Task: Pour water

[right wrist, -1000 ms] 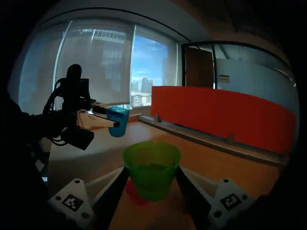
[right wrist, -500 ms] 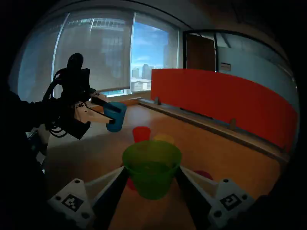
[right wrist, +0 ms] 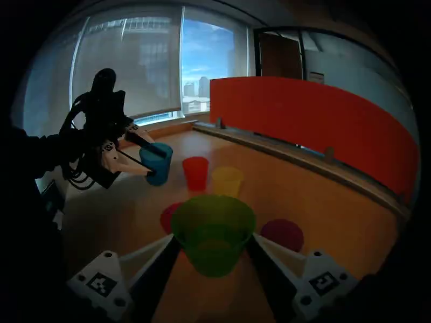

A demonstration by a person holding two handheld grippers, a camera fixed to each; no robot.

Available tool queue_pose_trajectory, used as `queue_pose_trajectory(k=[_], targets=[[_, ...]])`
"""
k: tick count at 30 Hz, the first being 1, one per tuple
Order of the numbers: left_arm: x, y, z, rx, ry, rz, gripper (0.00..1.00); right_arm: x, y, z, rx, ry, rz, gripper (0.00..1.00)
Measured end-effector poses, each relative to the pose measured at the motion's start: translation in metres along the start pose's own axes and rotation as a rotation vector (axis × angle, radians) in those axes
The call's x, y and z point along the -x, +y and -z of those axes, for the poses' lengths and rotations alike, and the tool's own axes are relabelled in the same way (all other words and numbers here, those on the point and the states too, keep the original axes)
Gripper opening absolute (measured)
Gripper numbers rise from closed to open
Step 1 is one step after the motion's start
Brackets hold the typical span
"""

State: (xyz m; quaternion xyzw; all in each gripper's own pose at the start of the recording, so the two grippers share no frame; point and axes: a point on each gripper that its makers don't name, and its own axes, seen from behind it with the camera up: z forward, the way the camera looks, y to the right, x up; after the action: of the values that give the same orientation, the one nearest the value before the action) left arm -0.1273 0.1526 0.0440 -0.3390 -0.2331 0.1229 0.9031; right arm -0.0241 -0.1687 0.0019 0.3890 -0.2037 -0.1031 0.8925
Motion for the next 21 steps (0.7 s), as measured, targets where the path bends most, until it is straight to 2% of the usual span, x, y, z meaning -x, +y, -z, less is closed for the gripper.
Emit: queue_pose_trajectory(k=[9,21], targets=[[0.026,0.005,-0.012,0.028,-0.085,-0.028,0.85,0.029,-0.002,-0.007,-0.018,-0.075,0.017,0.87],[0.043,0.005,-0.027,0.065,-0.156,-0.031,0.85,0.050,0.000,-0.016,-0.028,-0.132,0.039,0.87]])
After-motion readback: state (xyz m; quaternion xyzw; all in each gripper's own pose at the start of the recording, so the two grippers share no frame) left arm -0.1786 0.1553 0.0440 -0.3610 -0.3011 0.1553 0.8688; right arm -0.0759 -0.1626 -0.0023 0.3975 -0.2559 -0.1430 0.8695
